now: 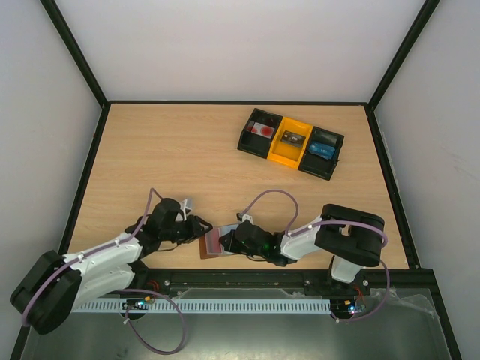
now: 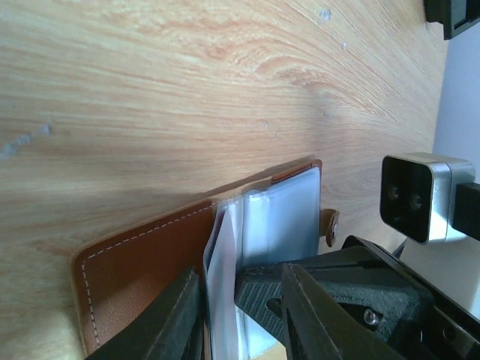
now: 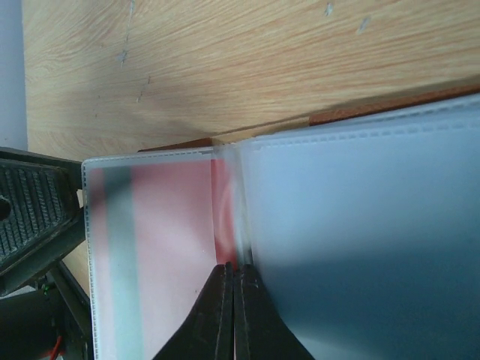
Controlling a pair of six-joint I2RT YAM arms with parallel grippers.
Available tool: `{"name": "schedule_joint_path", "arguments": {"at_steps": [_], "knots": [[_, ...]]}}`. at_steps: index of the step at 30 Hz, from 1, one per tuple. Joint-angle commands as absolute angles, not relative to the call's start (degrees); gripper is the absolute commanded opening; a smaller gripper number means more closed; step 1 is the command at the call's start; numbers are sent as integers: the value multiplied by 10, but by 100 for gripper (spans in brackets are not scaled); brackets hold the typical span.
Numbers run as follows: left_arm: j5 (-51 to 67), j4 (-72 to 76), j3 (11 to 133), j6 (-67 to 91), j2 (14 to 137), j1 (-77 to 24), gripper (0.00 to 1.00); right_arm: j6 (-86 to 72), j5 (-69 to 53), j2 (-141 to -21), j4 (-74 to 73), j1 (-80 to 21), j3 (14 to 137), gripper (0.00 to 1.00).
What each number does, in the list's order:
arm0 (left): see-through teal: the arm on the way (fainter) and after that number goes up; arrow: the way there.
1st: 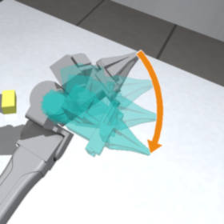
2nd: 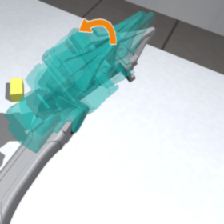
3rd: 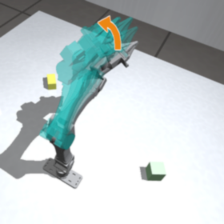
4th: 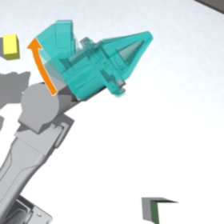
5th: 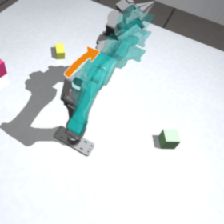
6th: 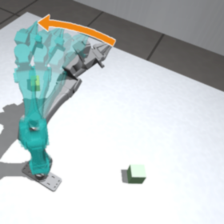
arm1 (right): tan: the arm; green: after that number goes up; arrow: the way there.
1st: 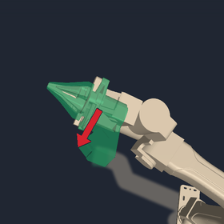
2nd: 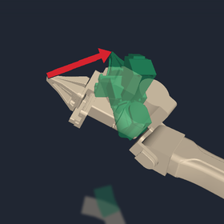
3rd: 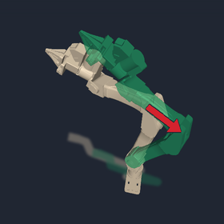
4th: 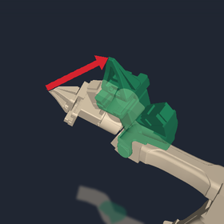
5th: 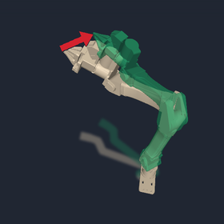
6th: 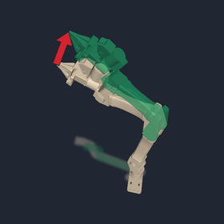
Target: Take the credit cards out of the card holder
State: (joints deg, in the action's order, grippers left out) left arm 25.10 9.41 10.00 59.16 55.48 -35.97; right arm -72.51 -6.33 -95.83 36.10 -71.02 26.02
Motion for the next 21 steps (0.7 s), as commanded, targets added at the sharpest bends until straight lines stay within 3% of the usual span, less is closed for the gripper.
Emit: {"name": "schedule_joint_path", "arguments": {"at_steps": [1,21], "knots": [[223,57,144,542,574,-354,30,-737,-13,-972,334,-715,265,2],[226,-6,189,525,583,-365,40,-728,22,-980,328,-715,280,2]]}}
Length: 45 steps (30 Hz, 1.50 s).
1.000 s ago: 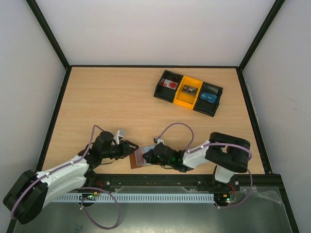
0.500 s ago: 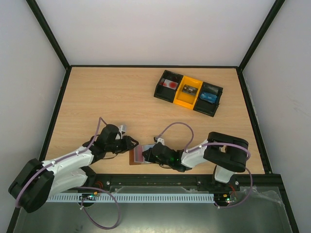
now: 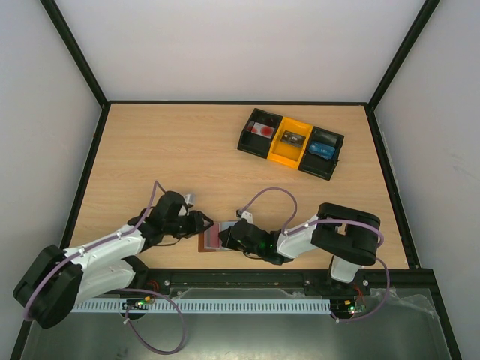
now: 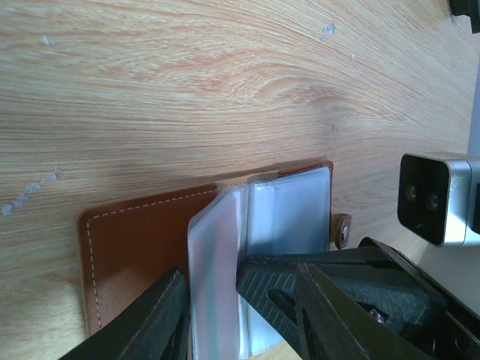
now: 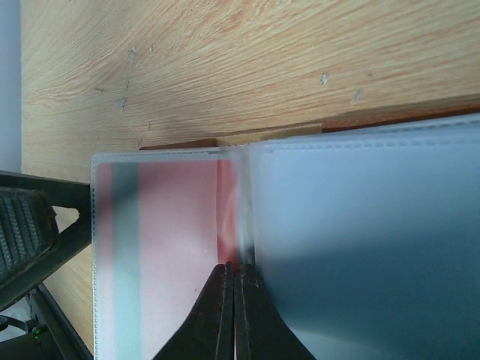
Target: Take the credit cards out of the card holder
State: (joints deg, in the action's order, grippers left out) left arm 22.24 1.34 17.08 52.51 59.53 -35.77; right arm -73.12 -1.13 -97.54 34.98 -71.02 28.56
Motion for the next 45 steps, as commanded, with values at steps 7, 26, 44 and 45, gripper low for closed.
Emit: {"name": "schedule_joint_path", "arguments": {"at_steps": [7,26,44,45], "knots": [[249,6,203,537,585,-376,41,-724,23,-986,332,-715,280,2],[284,32,223,569,592,-410,47,-714,20,-972,335,-715,274,2],[301,129,196,586,643,-416,48,-695,58,-912,298,-715,261,8],[303,133,195,586,647,-416,48,-696,57,-910,299,-715,259,8]]}}
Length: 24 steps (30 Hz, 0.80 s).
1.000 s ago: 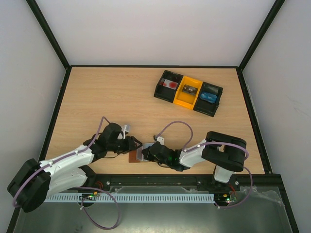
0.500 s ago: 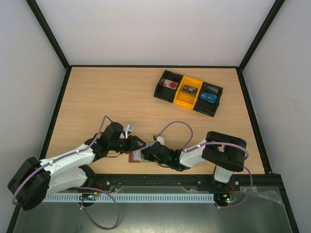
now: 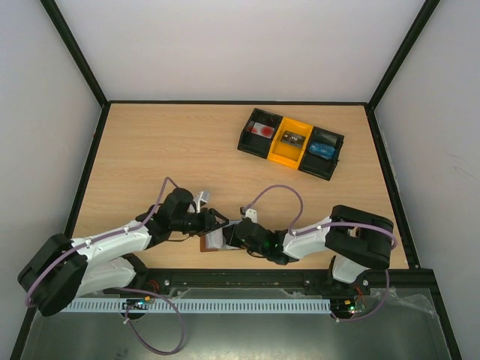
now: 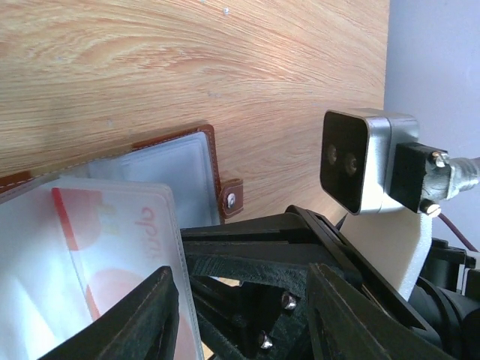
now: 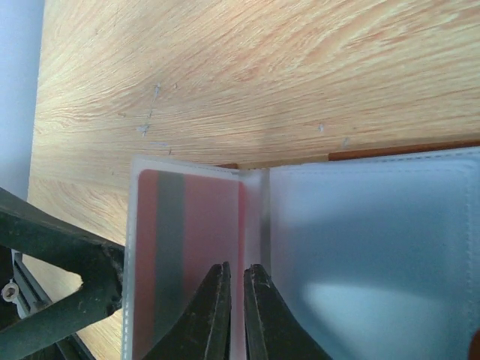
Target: Take the credit cards out of the card holder
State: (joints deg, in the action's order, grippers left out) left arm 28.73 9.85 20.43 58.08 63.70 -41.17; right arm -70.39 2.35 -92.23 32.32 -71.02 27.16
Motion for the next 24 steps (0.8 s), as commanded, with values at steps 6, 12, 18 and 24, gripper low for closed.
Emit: {"name": "schedule_joint_path", "arguments": {"at_steps": [6,12,18,24], "knots": [[311,158,197,586,673,-417,48,-696,103,-840,229,-715,243,11],[292,152,193,577,683,-417,48,-695,160,-744,115,-715,235,20],[253,126,178,567,664,-406,44,-670,139,-702,105,-715,243,21],[234,111,171,551,672,-397,36,-667,87,-763,126,-715,288,20]]}}
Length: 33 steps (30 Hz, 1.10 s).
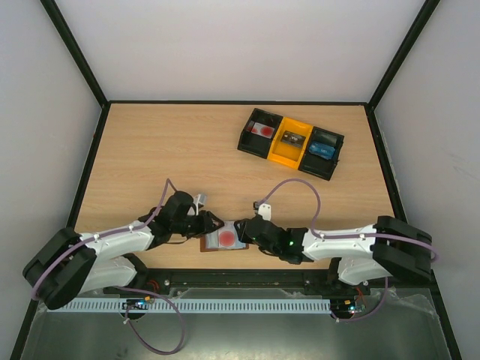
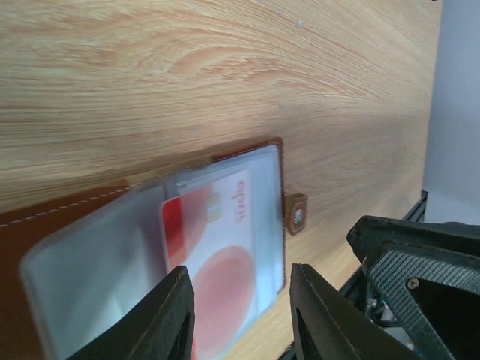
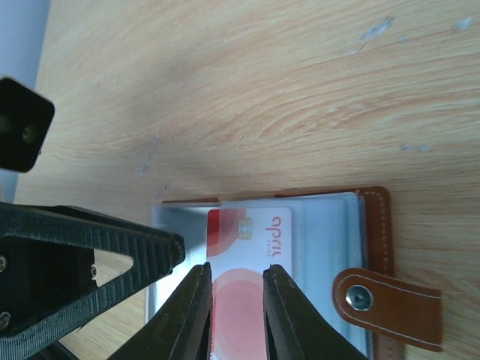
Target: Take the credit cards out of the card holder
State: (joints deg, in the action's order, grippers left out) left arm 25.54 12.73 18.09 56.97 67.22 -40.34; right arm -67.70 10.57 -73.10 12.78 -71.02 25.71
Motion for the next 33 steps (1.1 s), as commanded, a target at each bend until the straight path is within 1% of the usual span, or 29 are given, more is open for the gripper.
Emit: {"name": "schedule_joint_path", "arguments": {"at_steps": [1,4,8,14,19,27,33], "knots": [[234,111,169,548,672,-396,34,-668,81,-769,132,-715,289,21],[240,118,160,545,676,-391,30,-669,71,-788,148,-715,289,21],[243,135,146,547,685,-390,29,-670,48,-822,156,-715,301,21],[259,174,128,556,696,-389,29,-683,35,-886,79,-715,349,21],[258,191,125,556,722,-392,26,-695,76,-885,30,-715,341,20],[260,203,124,558,737,-391,26,-697,124,-878,-51,-715,354,20],[289,252,119,585,741,-393,26,-686,113,-891,-37,-715,357,20]]}}
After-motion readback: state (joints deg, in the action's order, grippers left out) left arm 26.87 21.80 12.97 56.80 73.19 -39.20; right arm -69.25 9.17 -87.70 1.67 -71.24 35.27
